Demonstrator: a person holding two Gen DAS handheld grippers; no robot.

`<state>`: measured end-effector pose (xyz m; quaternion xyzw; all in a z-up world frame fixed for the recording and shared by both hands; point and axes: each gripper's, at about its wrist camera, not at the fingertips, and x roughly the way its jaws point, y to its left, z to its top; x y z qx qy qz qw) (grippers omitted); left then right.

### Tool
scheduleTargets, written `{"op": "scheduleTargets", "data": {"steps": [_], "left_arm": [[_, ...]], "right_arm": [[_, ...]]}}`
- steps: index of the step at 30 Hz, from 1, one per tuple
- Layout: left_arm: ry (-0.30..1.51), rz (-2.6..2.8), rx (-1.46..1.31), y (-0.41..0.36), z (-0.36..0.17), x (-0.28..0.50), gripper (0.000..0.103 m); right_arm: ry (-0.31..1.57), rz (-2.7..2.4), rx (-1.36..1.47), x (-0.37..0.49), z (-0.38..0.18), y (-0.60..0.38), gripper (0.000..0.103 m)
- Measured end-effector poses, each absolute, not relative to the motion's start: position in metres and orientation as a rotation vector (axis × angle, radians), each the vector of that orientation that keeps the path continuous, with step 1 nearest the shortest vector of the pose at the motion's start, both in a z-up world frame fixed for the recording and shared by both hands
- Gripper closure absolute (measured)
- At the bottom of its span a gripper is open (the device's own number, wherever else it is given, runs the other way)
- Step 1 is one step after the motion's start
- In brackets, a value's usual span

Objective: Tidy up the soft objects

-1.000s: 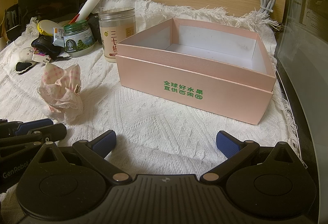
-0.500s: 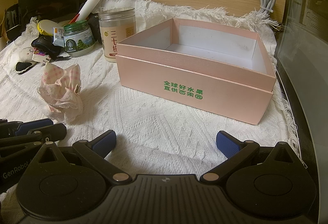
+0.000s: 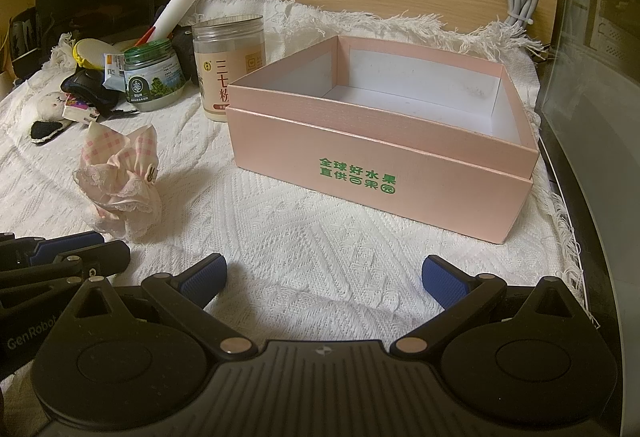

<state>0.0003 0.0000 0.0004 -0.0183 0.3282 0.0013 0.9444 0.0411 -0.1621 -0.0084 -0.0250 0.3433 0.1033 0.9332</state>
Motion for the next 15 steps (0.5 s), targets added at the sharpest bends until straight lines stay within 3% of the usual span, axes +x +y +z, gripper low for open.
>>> {"op": "scheduleTargets", "data": {"steps": [15], "left_arm": [[0.666,0.0,-0.037,0.0004,0.0019,-0.0013,0.082]], "right_arm": [[0.702,0.211,-0.051,0.0413,-0.0086,-0.1621,0.0]]}}
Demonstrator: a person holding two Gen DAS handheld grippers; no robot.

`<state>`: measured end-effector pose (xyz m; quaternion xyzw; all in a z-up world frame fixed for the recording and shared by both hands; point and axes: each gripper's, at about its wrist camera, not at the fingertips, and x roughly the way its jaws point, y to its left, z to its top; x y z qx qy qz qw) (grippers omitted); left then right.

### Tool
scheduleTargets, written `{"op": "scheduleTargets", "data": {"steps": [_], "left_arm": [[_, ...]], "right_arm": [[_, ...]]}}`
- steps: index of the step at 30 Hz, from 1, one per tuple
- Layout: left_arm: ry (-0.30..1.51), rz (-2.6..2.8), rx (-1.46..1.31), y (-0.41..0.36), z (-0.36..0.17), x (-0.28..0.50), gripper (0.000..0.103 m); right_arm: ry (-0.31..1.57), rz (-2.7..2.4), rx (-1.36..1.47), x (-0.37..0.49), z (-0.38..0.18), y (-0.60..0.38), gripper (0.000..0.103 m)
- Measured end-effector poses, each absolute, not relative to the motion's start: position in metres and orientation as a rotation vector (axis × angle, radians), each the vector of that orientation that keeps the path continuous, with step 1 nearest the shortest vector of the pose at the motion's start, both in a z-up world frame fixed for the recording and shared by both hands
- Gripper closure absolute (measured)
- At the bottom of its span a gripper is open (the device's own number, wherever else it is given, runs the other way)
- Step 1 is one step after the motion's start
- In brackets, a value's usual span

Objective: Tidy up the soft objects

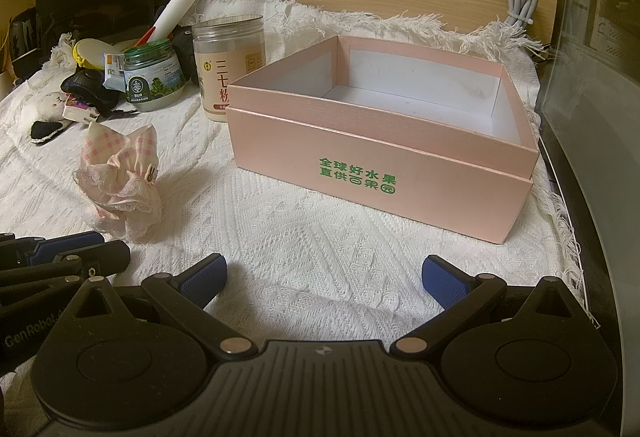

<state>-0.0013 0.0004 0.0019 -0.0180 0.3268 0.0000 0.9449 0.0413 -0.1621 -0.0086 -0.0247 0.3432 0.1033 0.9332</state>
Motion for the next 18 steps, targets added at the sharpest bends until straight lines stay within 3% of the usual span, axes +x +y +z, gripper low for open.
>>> {"op": "scheduleTargets", "data": {"steps": [12,18], "left_arm": [[0.822,-0.173,-0.297,0.057,0.017,0.021,0.082],[0.752,-0.149,-0.314,0.136,0.042,0.033,0.082]], "right_arm": [[0.839,0.275,-0.098,0.055,0.003,-0.161,0.0],[0.941,0.297,-0.123,0.067,0.008,-0.16,0.0]]}}
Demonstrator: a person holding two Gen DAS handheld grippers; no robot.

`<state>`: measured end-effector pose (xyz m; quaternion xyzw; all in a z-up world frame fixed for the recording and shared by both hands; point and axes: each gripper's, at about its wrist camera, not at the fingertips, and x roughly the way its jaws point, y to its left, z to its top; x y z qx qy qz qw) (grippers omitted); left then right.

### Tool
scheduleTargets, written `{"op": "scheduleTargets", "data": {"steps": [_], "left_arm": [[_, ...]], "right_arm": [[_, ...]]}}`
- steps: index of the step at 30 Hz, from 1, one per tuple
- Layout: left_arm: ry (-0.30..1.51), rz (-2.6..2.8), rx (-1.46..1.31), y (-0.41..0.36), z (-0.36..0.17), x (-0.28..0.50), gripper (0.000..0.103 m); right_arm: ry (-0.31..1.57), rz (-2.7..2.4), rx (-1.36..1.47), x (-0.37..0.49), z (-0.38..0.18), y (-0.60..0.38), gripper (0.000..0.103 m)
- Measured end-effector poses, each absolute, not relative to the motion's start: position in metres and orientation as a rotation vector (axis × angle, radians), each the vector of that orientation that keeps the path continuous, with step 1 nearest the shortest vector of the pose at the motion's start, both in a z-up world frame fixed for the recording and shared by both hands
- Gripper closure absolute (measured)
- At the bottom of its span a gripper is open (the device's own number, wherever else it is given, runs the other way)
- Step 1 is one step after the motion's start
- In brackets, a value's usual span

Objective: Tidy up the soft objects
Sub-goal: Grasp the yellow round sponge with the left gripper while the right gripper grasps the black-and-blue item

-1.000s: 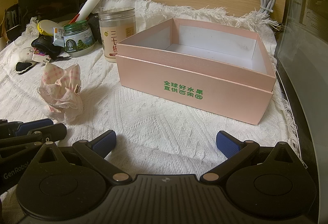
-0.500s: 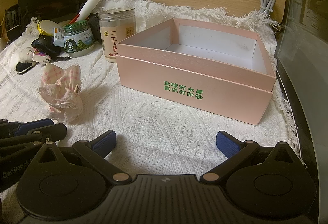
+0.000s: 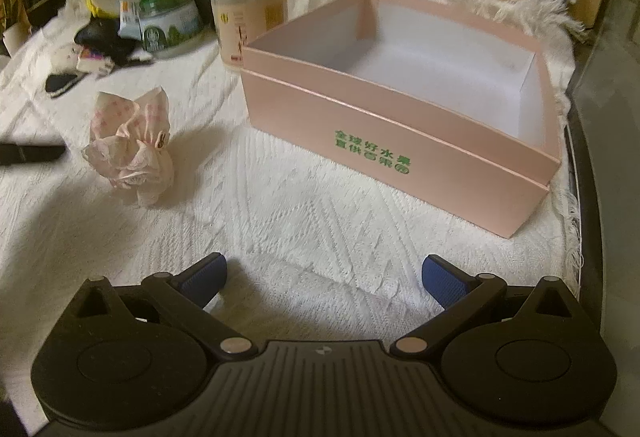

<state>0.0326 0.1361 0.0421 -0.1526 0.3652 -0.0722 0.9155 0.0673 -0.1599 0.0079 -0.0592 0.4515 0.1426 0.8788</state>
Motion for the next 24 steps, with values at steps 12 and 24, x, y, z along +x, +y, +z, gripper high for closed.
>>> {"op": "scheduleTargets", "data": {"steps": [12,24], "left_arm": [[0.703,0.067,-0.459,0.35,0.114,0.2,0.082],[0.802,-0.109,-0.43,0.374,0.072,0.317,0.076]], "right_arm": [[0.841,0.077,-0.181,0.059,0.067,-0.065,0.0],[0.838,0.063,-0.101,0.076,0.088,0.029,0.001]]}}
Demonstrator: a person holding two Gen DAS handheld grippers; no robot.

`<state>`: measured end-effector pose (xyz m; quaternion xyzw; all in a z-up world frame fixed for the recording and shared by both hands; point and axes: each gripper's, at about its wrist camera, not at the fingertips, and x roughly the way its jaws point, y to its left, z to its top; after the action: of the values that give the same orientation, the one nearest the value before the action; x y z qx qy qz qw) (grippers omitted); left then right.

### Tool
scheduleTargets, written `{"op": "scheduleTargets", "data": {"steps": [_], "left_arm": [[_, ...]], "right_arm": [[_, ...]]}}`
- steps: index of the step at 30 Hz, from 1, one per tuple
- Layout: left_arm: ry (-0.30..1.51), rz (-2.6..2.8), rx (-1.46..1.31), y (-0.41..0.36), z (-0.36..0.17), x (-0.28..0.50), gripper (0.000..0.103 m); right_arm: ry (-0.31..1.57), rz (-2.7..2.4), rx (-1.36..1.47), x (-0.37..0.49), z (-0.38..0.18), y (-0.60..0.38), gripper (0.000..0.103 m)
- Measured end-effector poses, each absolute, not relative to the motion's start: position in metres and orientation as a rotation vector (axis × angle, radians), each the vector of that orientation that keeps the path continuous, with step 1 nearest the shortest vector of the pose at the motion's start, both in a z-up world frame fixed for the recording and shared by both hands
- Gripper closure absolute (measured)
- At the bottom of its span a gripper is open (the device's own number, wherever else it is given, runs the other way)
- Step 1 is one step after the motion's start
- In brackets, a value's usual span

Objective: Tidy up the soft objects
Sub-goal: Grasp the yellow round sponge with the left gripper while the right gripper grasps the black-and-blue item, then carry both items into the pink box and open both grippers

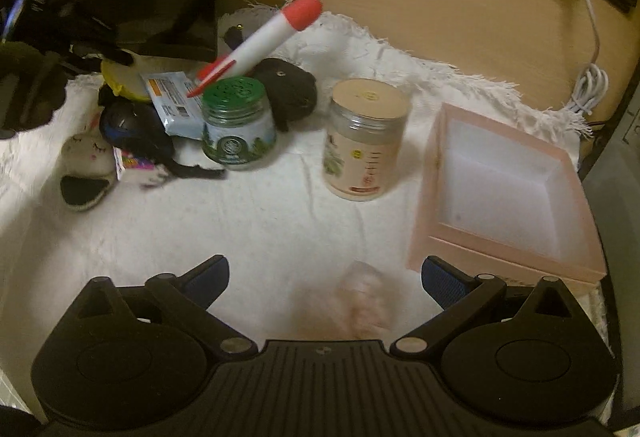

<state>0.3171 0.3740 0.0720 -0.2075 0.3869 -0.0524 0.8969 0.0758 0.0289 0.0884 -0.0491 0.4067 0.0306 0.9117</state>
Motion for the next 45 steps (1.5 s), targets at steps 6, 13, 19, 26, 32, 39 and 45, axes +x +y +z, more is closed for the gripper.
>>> {"op": "scheduleTargets", "data": {"steps": [6,13,19,26,32,39,45], "left_arm": [[0.76,-0.205,-0.363,0.369,0.06,0.301,0.081],[0.675,-0.34,-0.454,0.416,0.061,0.209,0.085],[0.66,-0.279,-0.526,0.47,0.063,0.146,0.085],[0.629,-0.231,-0.586,0.504,0.076,0.101,0.085],[0.646,-0.233,-0.591,0.496,0.075,0.097,0.085],[0.65,-0.289,-0.601,0.479,0.079,0.116,0.085],[0.614,-0.428,-0.596,0.425,0.103,0.146,0.085]], "right_arm": [[0.842,0.082,-0.084,0.091,0.086,0.063,0.017],[0.8,0.259,-0.178,0.121,0.089,0.122,0.019],[0.779,0.429,-0.176,0.161,0.088,0.167,0.019],[0.896,0.48,-0.001,0.237,0.059,0.196,0.019],[0.931,0.43,0.096,0.244,0.049,0.203,0.019],[0.785,0.454,0.001,0.194,0.111,0.184,0.033],[0.666,0.373,-0.055,0.155,0.158,0.131,0.035]]}}
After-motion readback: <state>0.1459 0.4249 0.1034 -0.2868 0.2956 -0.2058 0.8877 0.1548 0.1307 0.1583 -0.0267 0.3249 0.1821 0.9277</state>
